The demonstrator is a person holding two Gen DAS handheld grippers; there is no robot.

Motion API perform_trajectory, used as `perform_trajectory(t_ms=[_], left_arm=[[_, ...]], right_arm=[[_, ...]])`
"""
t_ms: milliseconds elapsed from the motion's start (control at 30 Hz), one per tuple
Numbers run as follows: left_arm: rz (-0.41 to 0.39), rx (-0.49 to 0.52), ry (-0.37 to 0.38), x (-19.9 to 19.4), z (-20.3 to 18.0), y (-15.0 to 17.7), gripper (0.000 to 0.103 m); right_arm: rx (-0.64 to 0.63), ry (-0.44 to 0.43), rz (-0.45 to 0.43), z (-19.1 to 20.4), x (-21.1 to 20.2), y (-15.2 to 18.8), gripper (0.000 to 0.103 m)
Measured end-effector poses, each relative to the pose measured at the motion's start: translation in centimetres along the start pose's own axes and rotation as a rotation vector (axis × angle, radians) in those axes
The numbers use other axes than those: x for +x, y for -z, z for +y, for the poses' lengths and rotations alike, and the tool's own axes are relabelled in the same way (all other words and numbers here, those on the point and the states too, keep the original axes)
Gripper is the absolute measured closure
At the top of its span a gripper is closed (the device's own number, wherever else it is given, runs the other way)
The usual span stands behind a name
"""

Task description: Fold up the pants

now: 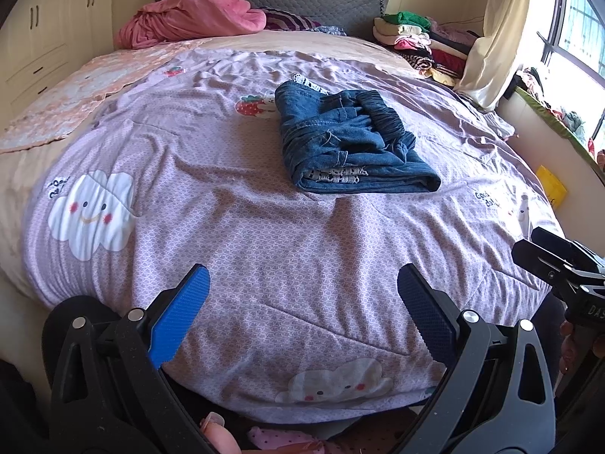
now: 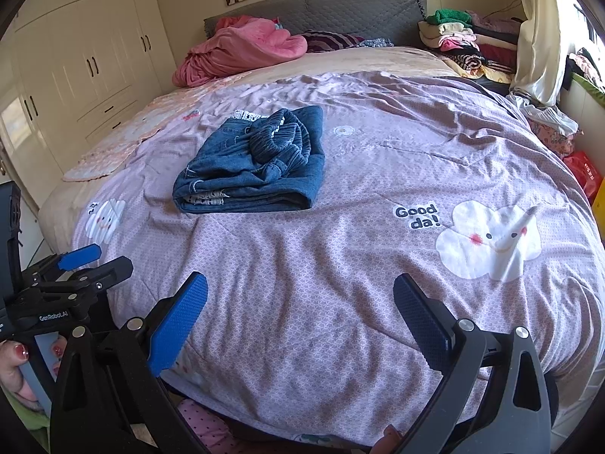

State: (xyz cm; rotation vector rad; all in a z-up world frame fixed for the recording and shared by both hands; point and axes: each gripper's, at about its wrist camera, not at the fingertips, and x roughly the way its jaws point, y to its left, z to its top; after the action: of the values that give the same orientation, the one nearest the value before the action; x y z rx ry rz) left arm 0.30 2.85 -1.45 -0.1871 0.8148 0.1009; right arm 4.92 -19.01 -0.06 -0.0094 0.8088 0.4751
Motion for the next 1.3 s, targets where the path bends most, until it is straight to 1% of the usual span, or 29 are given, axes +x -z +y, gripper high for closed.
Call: perform_trajectory(t_ms=[300,1300], left_arm=[[0.001,0.000,0.010,0.05,-0.14,-0.03,0.010],[0.002,0.010,-0.007,0.07,-0.06,-0.13,0.010]], right_arm=[[-0.010,0.011,0.001,-0.01,0.02,-0.12,0.005],[-0.012,0.023,0.004,-0.18,0.06,-0.11,0.005]])
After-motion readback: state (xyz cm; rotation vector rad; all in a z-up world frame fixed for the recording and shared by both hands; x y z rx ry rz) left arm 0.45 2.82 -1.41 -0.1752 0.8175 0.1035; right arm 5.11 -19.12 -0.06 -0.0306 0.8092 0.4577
